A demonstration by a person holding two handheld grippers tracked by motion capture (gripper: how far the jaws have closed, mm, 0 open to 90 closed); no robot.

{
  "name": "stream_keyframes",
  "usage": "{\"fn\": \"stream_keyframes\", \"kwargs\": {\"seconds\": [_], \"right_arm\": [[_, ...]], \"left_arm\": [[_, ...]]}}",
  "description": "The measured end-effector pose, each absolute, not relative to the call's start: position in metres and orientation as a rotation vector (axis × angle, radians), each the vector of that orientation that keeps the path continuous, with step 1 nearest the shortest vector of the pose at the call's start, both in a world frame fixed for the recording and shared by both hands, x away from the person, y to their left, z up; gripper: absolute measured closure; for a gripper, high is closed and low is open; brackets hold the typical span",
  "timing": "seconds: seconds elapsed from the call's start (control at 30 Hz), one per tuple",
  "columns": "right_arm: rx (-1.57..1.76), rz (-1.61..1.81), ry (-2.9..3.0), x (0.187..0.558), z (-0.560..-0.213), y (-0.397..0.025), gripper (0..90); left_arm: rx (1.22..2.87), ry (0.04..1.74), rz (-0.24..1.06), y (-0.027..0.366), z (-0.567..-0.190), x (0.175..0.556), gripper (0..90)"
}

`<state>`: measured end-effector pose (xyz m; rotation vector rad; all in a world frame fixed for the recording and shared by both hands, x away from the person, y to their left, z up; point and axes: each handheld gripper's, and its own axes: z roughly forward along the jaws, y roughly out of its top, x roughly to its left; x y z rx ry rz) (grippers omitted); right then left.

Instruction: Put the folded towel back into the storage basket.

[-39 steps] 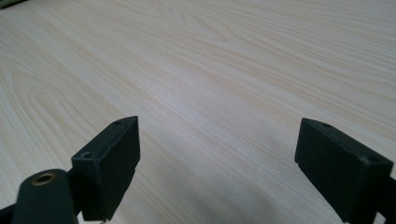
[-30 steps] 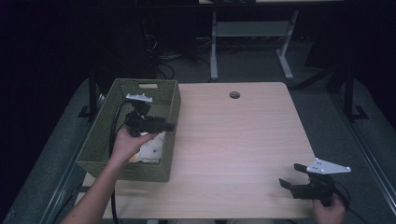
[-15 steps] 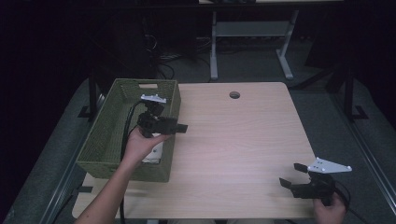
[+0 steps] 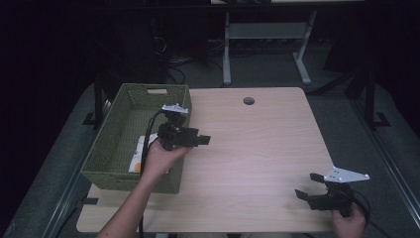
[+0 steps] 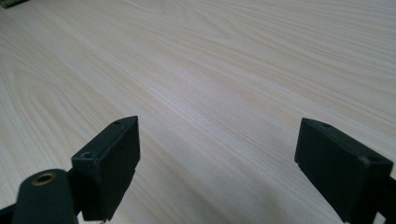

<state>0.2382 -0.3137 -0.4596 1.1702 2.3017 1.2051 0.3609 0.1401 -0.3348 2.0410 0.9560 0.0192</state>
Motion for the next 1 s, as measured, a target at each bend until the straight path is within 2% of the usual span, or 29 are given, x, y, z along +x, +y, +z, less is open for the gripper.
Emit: {"fn": "stream_keyframes", "kwargs": {"seconds": [0.3,1.0], "right_arm": [[1.168,1.208,2.305,0.239,-0.46,-0.315,13.7],[1.165,1.204,2.308,0.239,-0.461,-0.315,13.7]], "left_arm": [[2.08,0.894,0.017,0.116,-0.339,0.351,35.0],[2.044,0.853,-0.011,0.087,-0.353,0.332,32.1]]}}
